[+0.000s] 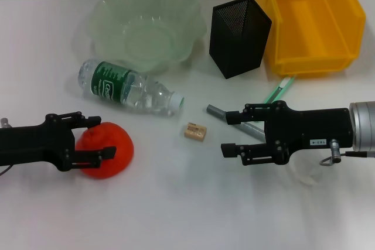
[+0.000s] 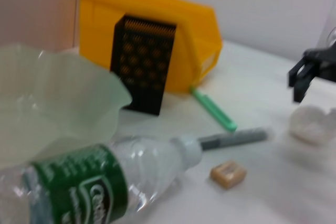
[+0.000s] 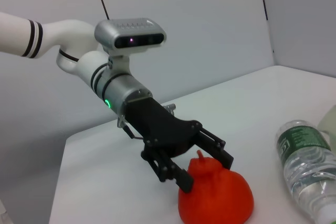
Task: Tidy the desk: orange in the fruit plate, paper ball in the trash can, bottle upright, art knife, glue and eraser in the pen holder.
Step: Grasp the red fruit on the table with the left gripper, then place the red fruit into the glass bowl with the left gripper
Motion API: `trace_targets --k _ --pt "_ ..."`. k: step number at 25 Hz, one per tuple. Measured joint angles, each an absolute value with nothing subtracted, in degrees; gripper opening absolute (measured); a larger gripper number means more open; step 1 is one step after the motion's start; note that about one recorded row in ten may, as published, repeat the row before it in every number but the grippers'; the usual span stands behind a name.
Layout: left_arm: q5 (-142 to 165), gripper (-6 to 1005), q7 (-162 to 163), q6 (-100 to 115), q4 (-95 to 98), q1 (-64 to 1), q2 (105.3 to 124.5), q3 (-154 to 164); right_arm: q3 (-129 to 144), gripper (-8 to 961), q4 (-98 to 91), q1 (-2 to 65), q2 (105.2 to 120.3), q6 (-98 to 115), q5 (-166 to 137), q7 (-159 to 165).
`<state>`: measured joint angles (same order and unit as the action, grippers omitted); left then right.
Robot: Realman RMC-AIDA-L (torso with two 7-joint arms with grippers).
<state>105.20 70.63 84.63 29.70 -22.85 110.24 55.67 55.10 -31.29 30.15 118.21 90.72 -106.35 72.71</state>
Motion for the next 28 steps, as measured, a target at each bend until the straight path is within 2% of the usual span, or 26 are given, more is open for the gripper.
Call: trace_targets --k 11,25,26,28 --pt "105.9 773 67.3 84.2 29.7 -22.6 110.73 55.7 55.1 725 -31.5 30.4 118.21 90.7 -106.3 72.7" --pt "105.5 230 67.6 88.4 30.6 -23.2 110.95 53.3 54.7 726 -31.3 30.2 118.22 90.7 -105.7 72.7" --pt "105.5 222 67.6 88.4 30.6 -23.2 110.95 53.3 54.7 726 -31.3 30.2 118.22 90.7 -105.7 72.7" --pt "104.9 206 67.3 95.5 33.1 -24.0 112.32 44.4 54.5 726 -31.2 30.0 118.33 90.7 -105.7 72.7"
